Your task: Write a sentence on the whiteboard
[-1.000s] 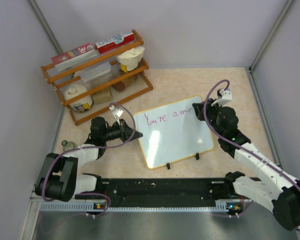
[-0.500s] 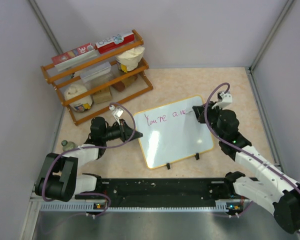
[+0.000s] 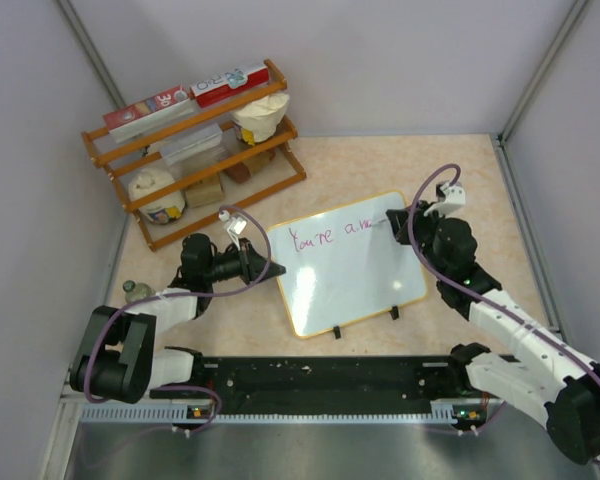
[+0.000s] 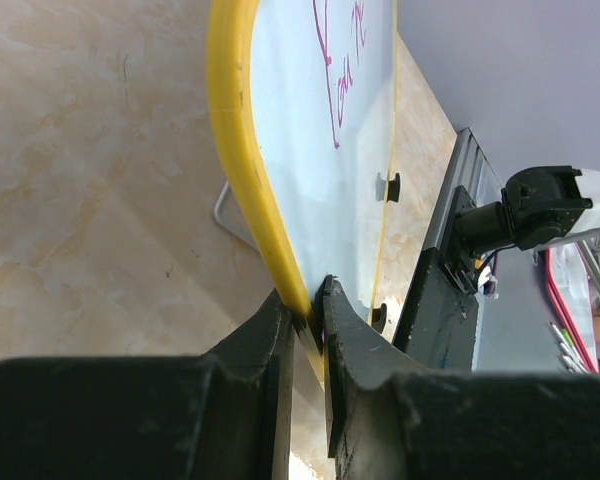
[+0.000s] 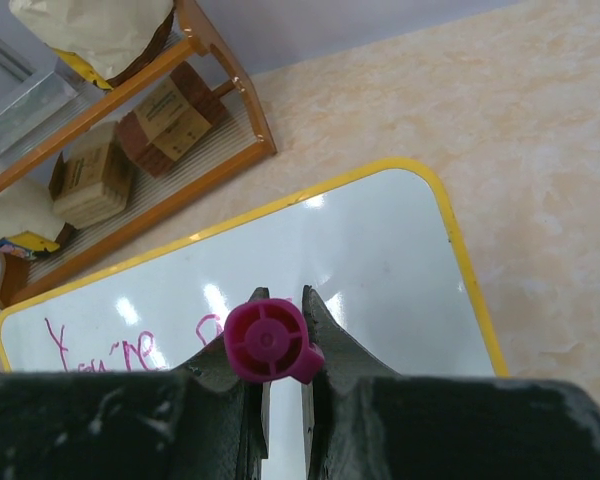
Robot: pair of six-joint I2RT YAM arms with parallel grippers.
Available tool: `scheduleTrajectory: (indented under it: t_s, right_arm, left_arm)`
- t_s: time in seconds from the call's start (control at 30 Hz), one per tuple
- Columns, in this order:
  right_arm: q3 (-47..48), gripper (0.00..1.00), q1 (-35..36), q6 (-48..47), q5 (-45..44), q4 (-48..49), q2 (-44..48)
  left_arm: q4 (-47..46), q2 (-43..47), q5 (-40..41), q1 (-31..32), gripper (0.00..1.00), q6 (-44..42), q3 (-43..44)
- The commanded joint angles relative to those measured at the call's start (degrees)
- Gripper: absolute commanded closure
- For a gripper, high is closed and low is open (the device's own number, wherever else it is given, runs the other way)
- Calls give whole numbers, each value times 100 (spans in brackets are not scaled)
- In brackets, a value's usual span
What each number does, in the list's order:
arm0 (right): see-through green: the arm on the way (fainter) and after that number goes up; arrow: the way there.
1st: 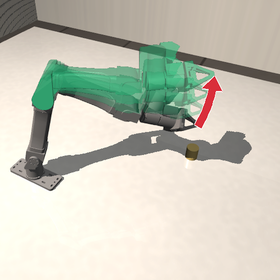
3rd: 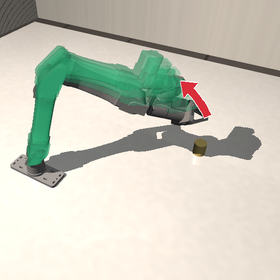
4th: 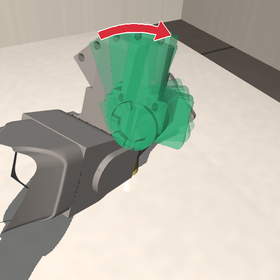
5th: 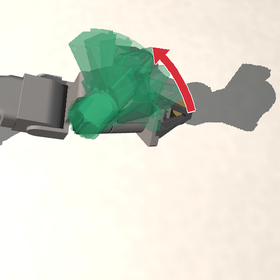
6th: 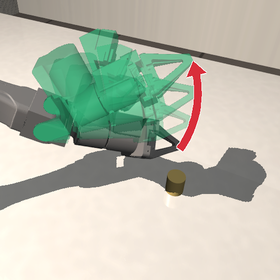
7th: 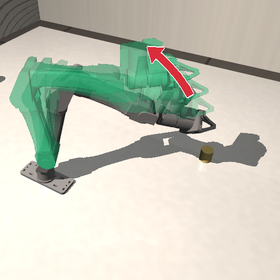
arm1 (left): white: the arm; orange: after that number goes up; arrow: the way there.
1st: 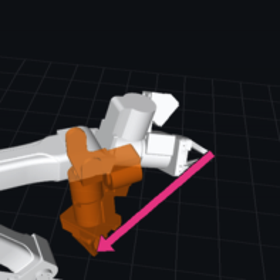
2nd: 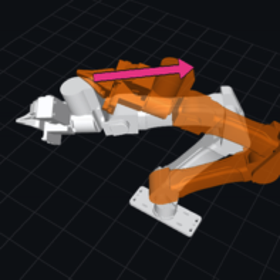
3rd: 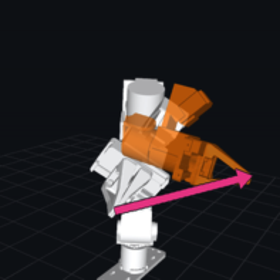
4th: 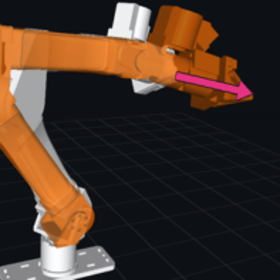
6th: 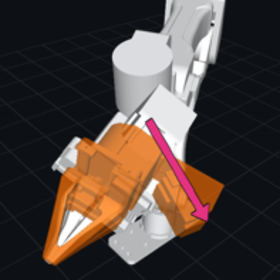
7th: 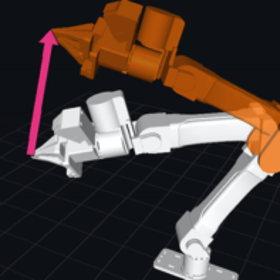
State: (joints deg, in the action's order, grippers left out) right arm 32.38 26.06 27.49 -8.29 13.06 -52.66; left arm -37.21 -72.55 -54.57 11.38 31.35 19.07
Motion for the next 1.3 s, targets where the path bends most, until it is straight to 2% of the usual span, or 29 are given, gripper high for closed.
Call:
scheduleTrajectory:
  t_s: [0.0,0.4,1.27]
  right_arm:
    - [260,100,-66,-42,-251,127,-121]
    - [409,100,-75,-68,-260,83,-174]
    - [-127,100,-75,-85,-102,-181,81]
  left_arm:
    - [-93,40,245,5,100,-490,35]
    - [-93,48,245,5,100,-490,27]
    - [-93,48,253,5,100,-481,35]
